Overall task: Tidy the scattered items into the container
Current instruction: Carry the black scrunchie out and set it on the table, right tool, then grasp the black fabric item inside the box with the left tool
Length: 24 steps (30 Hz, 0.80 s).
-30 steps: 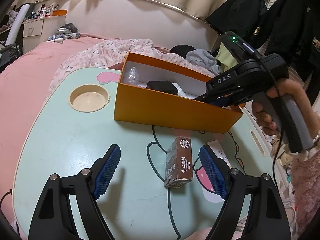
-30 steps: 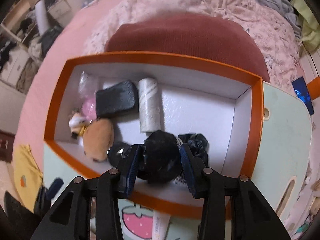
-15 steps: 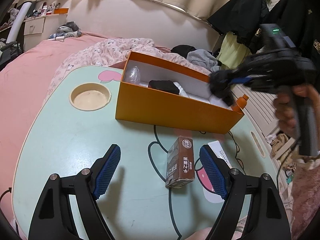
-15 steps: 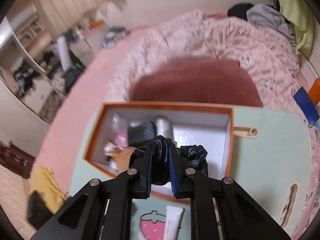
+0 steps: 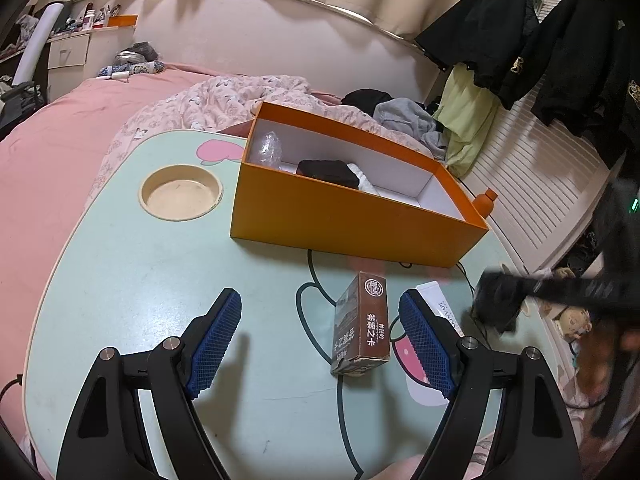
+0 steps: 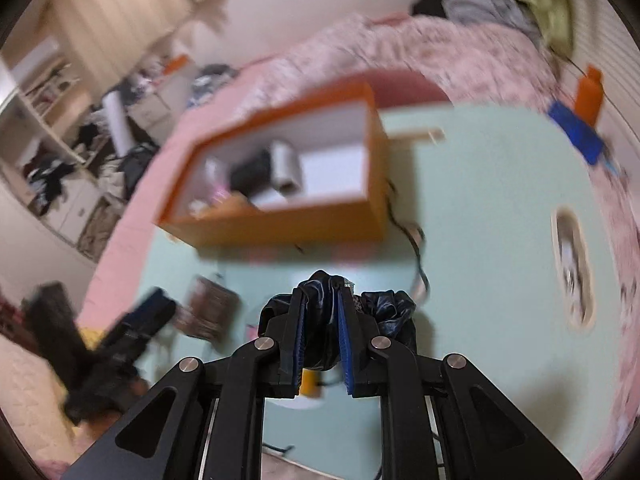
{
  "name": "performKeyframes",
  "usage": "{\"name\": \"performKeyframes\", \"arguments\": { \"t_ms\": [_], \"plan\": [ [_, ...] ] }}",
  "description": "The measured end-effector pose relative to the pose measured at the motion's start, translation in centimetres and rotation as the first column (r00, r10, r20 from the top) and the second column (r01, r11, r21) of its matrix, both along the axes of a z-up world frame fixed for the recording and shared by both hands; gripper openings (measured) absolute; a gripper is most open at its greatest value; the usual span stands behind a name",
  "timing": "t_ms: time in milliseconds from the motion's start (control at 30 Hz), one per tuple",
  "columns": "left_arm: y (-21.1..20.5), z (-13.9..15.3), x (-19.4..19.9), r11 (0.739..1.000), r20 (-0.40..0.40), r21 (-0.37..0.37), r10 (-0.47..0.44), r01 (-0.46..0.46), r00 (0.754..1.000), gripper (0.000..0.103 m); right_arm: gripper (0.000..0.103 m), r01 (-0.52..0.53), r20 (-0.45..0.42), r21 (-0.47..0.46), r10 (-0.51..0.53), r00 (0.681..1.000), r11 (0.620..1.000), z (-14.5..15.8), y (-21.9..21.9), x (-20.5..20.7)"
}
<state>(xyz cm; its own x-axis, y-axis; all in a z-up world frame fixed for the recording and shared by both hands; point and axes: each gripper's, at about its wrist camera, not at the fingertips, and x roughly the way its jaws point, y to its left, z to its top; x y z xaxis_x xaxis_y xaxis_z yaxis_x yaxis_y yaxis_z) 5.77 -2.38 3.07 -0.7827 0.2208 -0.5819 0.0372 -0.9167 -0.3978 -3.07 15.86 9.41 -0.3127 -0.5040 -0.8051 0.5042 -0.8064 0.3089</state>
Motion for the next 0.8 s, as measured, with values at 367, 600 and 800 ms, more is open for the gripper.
{"name": "performKeyframes", "arguments": {
  "t_ms": [367, 600, 800],
  "plan": [
    [-0.2, 0.3, -0.1, 1.000, 0.011, 0.011, -0.010, 0.010, 1.000, 0.081, 0.058, 0.072, -0.221, -0.071, -0.087, 0.971, 0.995, -1.2, 0.6, 3.6],
    [0.8, 8.4, -3.1, 0.975, -0.143, -0.194, -0.134, 0.105, 0.981, 0.081, 0.058, 0.056, -0.353, -0.172, -0.114, 0.929, 0.984, 1.0, 1.8, 5.9],
    [3.1, 9.8, -13.8, 0.839, 0.119, -0.371, -0.382, 0.397, 0.917, 0.081, 0.058, 0.014, -0.328, -0.151, -0.064, 0.942, 0.988, 0.4, 1.0, 6.0]
  ]
}}
